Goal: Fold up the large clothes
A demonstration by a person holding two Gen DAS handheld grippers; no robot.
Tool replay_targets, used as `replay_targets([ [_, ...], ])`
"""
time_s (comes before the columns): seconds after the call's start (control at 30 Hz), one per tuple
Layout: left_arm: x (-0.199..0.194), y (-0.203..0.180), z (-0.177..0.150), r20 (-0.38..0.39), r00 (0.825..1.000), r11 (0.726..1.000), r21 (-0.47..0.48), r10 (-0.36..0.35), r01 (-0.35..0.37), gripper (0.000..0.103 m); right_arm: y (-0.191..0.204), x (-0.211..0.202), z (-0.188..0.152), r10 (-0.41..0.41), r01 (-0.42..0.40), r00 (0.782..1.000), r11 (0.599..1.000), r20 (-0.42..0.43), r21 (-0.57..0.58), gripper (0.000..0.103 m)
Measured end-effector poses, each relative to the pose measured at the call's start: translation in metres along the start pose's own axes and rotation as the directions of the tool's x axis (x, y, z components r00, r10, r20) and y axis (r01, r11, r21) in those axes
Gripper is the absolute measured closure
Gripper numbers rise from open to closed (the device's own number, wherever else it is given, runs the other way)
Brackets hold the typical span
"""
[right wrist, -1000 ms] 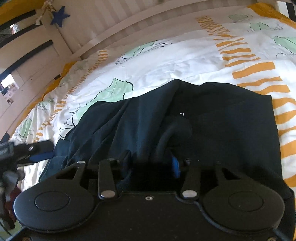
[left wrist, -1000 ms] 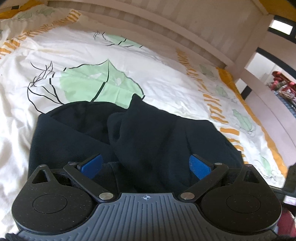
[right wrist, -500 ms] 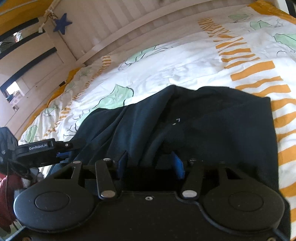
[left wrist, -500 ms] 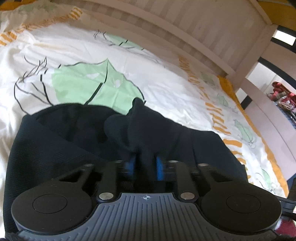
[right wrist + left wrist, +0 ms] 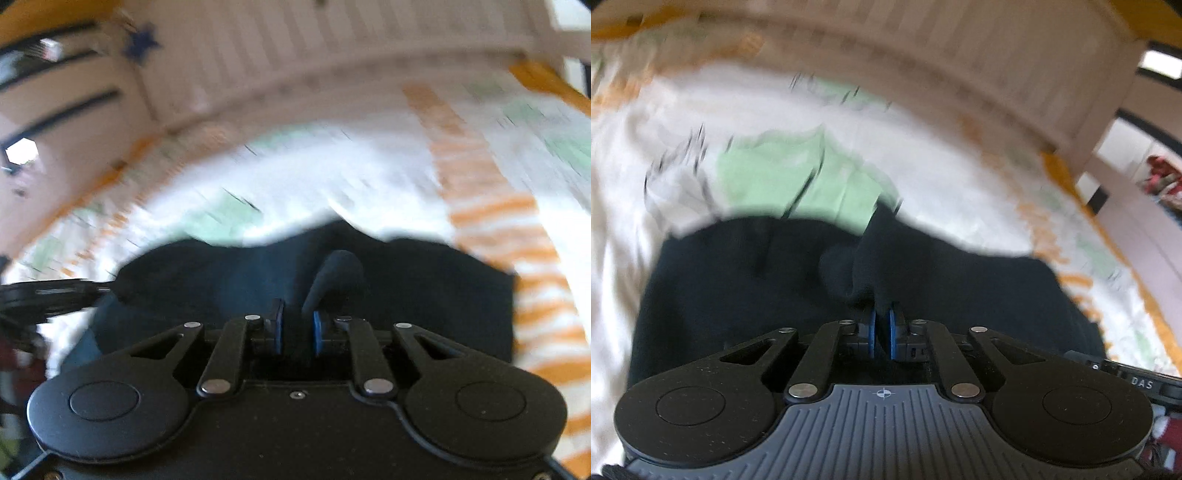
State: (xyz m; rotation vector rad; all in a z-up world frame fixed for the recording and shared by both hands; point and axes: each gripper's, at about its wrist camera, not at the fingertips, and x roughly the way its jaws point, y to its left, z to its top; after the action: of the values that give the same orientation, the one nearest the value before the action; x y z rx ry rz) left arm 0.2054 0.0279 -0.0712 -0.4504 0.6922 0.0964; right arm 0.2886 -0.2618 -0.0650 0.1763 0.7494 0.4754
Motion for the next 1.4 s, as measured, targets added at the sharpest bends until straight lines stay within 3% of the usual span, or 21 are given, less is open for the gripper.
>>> replay_targets([
  [0.13,-0.002,0.005,-0.002,-0.003,1.000,1.000,-0.003,0.008,-0.008,0.084,-0.005,0.004,-0.005,-0.010,0.012,1.000,0.999,-0.029,0.044,0.061],
  [0.2,-0.011,0.001,0.000,0.038,0.998,0.998,0.034,0.052,-0.053,0.074,-0.001,-0.001,-0.003,-0.040,0.040,0.999,0.999,-0.010,0.025,0.038],
  [0.27,-0.021,-0.006,0.001,0.099,0.992,0.993,0.084,0.075,-0.084,0.071,-0.001,-0.008,-0.002,-0.039,0.038,0.999,0.999,0.021,0.029,0.028],
  [0.37,-0.033,-0.021,0.000,0.181,0.981,0.980,0.169,0.070,-0.101,0.063,0.002,-0.019,-0.001,-0.048,0.045,0.995,0.998,0.089,0.033,0.029],
  [0.4,-0.035,-0.024,-0.002,0.185,0.981,0.977,0.194,0.056,-0.093,0.057,0.006,-0.022,0.002,-0.054,0.052,0.991,0.998,0.122,0.018,0.028],
  [0.53,-0.035,-0.045,-0.008,0.166,0.986,0.956,0.291,-0.004,-0.045,0.054,0.027,-0.031,0.004,-0.020,0.036,0.979,0.996,0.201,-0.079,0.023],
  [0.6,-0.032,-0.052,-0.013,0.149,0.989,0.943,0.331,-0.022,-0.029,0.053,0.036,-0.030,0.003,0.016,0.008,0.981,0.993,0.192,-0.122,0.014],
  [0.67,-0.030,-0.056,-0.018,0.125,0.992,0.934,0.357,-0.034,-0.013,0.050,0.047,-0.025,-0.002,0.024,0.006,0.985,0.985,0.171,-0.174,0.014],
  [0.87,-0.012,-0.059,-0.043,-0.016,0.999,0.905,0.425,0.030,-0.020,0.043,0.060,0.002,-0.019,-0.060,0.063,0.998,0.953,0.020,-0.295,0.010],
  [1.0,-0.008,-0.061,-0.058,0.014,0.997,0.866,0.496,0.071,-0.069,0.035,0.059,0.010,-0.033,-0.110,0.098,0.994,0.944,-0.021,-0.316,0.002],
  [1.2,-0.003,-0.048,-0.059,0.032,0.999,0.897,0.438,0.044,-0.053,0.027,0.049,0.011,-0.034,-0.091,0.080,0.995,0.962,-0.032,-0.260,0.000],
  [1.4,-0.007,-0.048,-0.061,0.056,0.998,0.904,0.425,0.022,-0.043,0.026,0.051,0.011,-0.038,-0.093,0.087,0.996,0.962,-0.011,-0.258,0.000],
])
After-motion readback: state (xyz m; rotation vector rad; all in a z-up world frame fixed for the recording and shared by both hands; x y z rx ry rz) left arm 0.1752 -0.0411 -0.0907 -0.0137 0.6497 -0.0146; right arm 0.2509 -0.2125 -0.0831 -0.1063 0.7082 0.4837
